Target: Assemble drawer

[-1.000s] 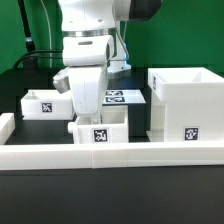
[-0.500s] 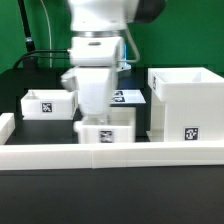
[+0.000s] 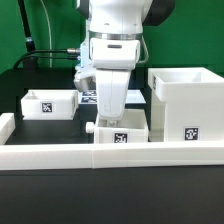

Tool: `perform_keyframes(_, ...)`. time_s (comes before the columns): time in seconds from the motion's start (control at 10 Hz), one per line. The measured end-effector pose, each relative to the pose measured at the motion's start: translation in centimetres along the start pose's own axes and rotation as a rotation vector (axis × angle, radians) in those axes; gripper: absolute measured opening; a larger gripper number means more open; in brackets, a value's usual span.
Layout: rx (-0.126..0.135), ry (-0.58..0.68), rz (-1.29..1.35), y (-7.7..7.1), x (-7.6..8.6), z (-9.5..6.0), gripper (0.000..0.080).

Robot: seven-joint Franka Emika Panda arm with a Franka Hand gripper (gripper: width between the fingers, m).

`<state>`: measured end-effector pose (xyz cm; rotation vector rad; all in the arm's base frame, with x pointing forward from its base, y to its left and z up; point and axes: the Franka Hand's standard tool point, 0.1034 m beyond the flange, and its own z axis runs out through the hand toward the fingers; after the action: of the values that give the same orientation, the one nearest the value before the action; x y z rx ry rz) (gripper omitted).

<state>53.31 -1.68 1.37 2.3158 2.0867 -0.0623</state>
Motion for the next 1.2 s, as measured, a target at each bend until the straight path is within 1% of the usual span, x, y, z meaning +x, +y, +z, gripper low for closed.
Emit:
perform_keyframes(0.5, 0.002, 0.002, 0.000, -0.07, 0.12, 0.05, 0.0042)
perform_keyframes(0.6, -0.003, 0.003, -0.001, 0.04, -0.10, 0.01, 0.0042)
perform_keyframes(0.7, -0.002, 0.003, -0.003, 0.03, -0.55, 0.08, 0.0042)
perform_keyframes(0.9, -0.002, 0.010, -0.023, 0.02, -0.17, 0.06, 0.0042)
perform_keyframes(1.0, -0.015, 0.024, -0.015, 0.24, -0.43, 0.01, 0.0042)
perform_keyframes(1.1, -0.039, 0.028, -0.010, 0.23, -0.24, 0.09, 0.0042)
perform_keyframes(1.2, -0.039, 0.029, -0.012, 0.11, -0.12, 0.18, 0.0042)
